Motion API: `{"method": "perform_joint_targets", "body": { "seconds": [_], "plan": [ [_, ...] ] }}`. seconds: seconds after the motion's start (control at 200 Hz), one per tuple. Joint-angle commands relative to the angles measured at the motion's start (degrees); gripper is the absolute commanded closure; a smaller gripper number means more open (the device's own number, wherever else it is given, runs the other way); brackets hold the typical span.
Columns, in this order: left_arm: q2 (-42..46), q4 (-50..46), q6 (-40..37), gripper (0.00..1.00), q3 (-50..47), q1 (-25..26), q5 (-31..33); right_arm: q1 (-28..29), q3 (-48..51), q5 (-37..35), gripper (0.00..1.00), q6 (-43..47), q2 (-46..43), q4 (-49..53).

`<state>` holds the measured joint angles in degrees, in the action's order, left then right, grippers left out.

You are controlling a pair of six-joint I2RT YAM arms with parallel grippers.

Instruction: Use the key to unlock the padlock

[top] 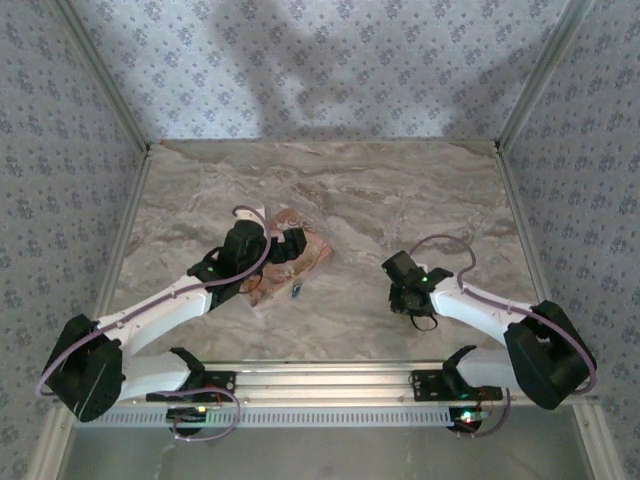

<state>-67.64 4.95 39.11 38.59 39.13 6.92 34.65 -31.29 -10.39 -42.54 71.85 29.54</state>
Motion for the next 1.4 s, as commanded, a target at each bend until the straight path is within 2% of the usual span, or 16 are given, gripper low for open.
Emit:
{"method": "perform_joint_targets", "body": {
  "seconds": [0.0,0.405,0.904,1.174,1.214,1.304,1.399],
  "plan": [
    [0.6,0.5,0.5,0.02,1.4,0.5,0.5,0.5,1.1,0.0,0.72,-1.4,-0.5,1.8],
    [0.5,0.5,0.7,0.02,1.6,0.5,0.6,0.5,1.2,0.2,0.80,-1.4,-0.8,1.9],
    [0.9,0.4,1.2,0.02,1.6,0.4,0.7,0.5,1.4,0.1,1.00,-0.9,-2.0,1.8],
    [1.8,-0.2,1.1,0.02,1.4,0.5,1.1,-0.1,0.0,-1.1,1.00,1.8,-5.3,4.1],
    [1.8,-0.1,1.1,0.02,1.5,0.4,1.1,-1.0,-0.6,-1.0,0.92,2.9,-6.2,4.1],
    [1.7,-0.2,0.9,0.02,1.6,0.4,1.0,-5.3,-2.0,1.2,0.84,6.0,-7.5,3.5],
    [1.8,-0.4,0.9,0.02,1.7,0.4,1.1,-12.4,-3.4,4.2,0.82,10.5,-7.6,3.4]
  ]
}}
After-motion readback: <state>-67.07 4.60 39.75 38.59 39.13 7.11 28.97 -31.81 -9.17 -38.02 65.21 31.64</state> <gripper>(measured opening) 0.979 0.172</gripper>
